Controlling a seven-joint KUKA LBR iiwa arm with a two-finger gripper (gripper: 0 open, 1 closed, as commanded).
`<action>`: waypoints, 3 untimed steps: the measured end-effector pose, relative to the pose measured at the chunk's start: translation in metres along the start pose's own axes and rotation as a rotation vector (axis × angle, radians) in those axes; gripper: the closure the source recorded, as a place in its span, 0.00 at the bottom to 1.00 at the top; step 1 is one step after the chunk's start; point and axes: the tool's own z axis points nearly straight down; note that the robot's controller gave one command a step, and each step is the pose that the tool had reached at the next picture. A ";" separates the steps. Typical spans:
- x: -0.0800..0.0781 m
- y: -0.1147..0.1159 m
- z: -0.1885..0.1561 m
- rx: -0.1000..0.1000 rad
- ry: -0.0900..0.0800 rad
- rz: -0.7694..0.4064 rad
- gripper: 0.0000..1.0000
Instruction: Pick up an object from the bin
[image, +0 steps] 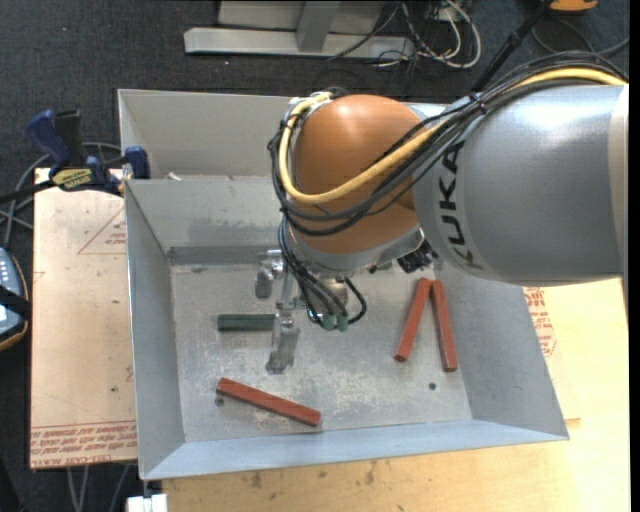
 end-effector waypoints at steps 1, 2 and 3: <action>-0.048 -0.025 0.178 -0.001 -0.006 0.008 0.00; -0.049 -0.024 0.173 -0.003 -0.009 0.007 1.00; -0.054 -0.015 0.006 -0.005 -0.018 0.043 1.00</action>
Offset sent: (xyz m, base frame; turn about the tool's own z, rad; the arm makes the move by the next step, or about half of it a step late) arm 0.0466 -0.0247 -0.1751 0.0059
